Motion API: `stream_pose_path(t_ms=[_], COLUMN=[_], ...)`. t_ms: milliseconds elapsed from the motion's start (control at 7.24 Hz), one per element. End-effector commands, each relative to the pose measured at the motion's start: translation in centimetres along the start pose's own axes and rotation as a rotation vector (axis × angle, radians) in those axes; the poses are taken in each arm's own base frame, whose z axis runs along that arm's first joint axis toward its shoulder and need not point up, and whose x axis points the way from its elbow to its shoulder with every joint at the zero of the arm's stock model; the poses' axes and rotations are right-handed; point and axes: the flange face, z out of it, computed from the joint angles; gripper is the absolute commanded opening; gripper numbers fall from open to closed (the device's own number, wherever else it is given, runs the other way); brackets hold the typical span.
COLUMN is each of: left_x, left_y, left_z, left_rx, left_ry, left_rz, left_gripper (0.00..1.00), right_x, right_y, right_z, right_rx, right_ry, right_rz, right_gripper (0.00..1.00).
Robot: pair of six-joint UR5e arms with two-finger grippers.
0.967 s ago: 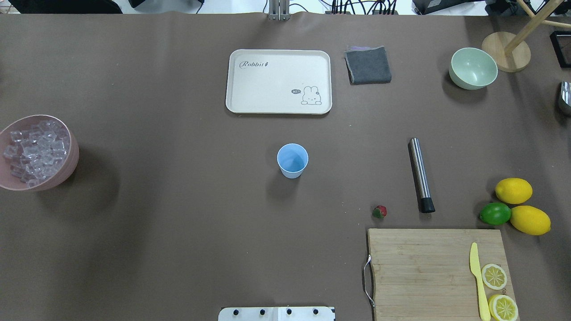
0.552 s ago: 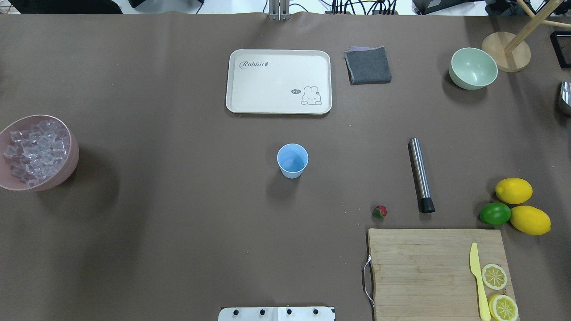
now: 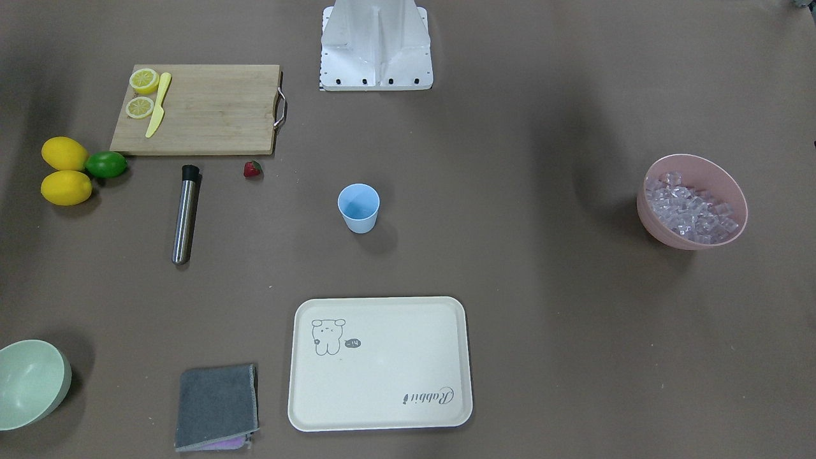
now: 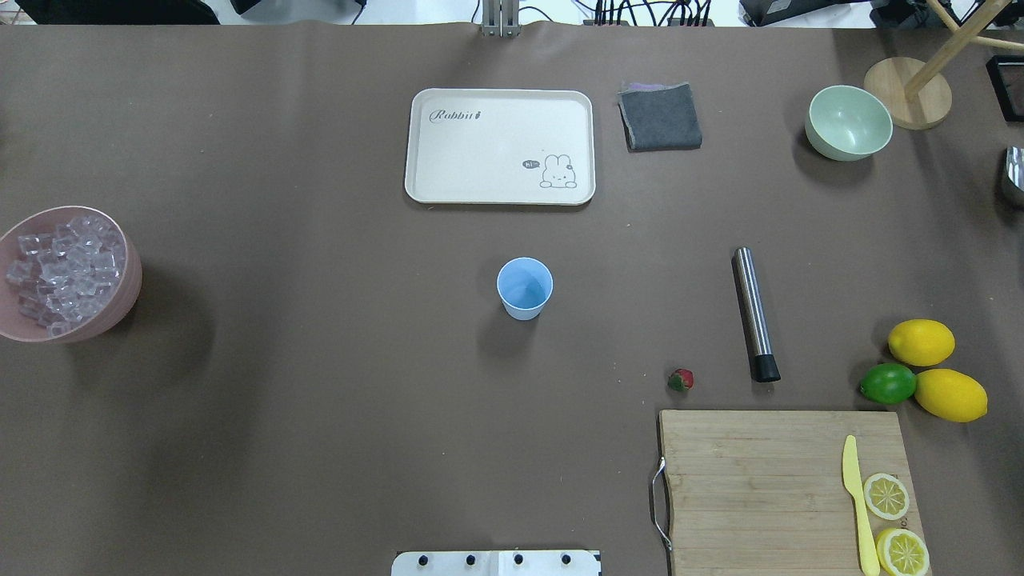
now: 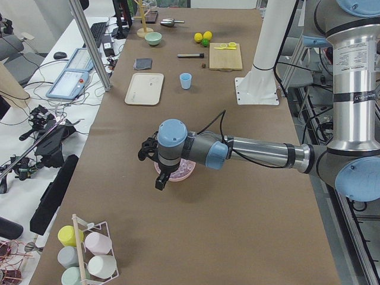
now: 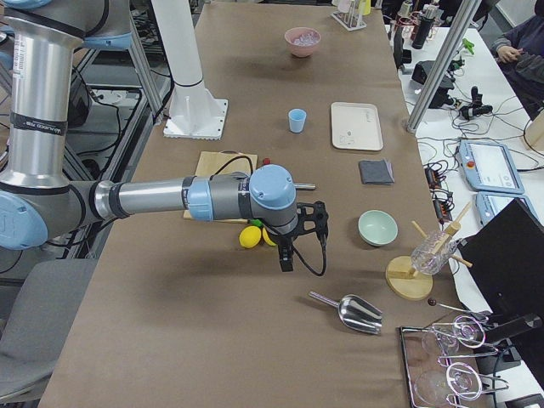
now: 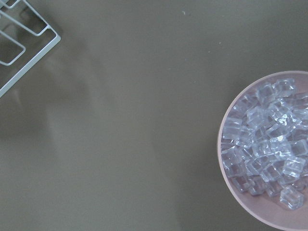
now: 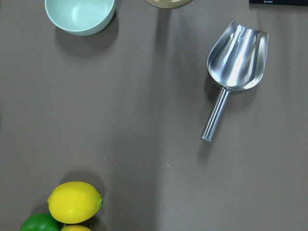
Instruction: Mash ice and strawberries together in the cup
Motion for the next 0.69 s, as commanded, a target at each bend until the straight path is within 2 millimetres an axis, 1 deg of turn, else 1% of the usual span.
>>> stream_pose_path(t_ms=[0,138,276,414,552], left_x=[2.0,2.7,4.0,6.4,9.1], left_y=[-4.1,-3.5,-3.8,-4.6,-5.3], left_z=[-1.2,0.4,1.5,4.2,6.8], left_rx=[0.109,0.073,0.056,0.018,-0.021], left_ry=[0.004,0.027,0.019,-0.017,-0.002], left_rz=[0.142,0.081,-0.033,-0.067,-0.109], left_gripper=[0.98,0.98,0.99,0.99,0.98], right_x=[0.0,0.2,0.1,0.1,0.2], right_y=[0.1,0.7,0.8,0.8,0.9], right_z=[0.0,0.2,0.2,0.3,0.3], right_rx=[0.03,0.048,0.048,0.046,0.046], right_ry=[0.012,0.012,0.004,0.002,0.002], right_rz=[-0.039,-0.05,-0.049,-0.047,-0.045], right_gripper=[1.0,1.0,1.0,1.0,1.0])
